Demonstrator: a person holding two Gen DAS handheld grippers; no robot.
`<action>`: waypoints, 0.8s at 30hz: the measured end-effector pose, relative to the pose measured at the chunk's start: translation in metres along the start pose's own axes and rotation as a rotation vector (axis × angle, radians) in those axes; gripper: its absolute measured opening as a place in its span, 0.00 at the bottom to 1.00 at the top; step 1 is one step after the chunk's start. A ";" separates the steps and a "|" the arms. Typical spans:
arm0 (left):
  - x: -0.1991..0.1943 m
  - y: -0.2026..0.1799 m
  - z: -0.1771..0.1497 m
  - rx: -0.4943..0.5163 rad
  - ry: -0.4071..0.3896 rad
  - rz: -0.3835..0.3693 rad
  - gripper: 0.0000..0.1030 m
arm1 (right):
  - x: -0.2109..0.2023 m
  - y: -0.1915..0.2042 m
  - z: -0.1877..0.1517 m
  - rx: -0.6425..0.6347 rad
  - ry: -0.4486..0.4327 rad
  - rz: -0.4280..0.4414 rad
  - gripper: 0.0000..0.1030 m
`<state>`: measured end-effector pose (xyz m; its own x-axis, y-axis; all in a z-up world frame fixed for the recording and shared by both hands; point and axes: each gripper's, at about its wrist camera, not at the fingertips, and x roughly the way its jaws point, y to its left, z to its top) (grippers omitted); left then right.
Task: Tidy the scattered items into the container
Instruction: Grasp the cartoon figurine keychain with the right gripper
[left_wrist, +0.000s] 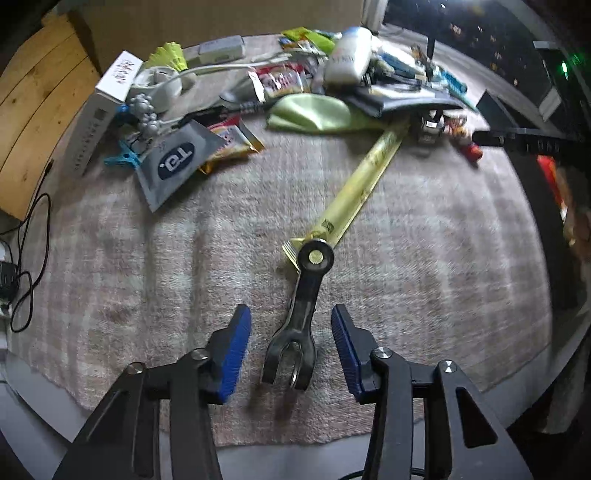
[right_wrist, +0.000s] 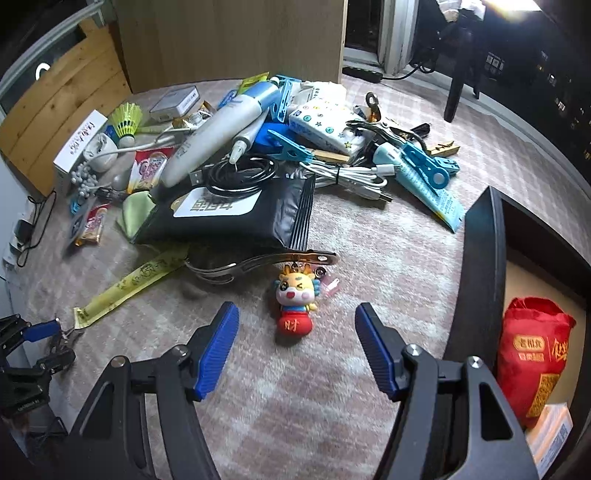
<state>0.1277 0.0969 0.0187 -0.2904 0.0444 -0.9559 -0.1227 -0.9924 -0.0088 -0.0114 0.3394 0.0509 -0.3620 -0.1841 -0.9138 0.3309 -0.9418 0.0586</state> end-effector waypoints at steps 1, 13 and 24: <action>0.002 0.000 0.001 0.002 -0.001 0.005 0.23 | 0.002 0.000 0.001 -0.001 0.002 -0.003 0.63; -0.005 0.011 0.001 -0.051 -0.030 -0.046 0.22 | 0.022 -0.009 0.007 0.059 0.050 0.051 0.27; -0.043 0.020 -0.011 -0.102 -0.084 -0.097 0.22 | -0.010 -0.018 -0.018 0.098 0.029 0.091 0.02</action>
<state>0.1484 0.0736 0.0563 -0.3608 0.1463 -0.9211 -0.0587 -0.9892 -0.1341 0.0024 0.3632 0.0517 -0.3090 -0.2630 -0.9140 0.2742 -0.9448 0.1792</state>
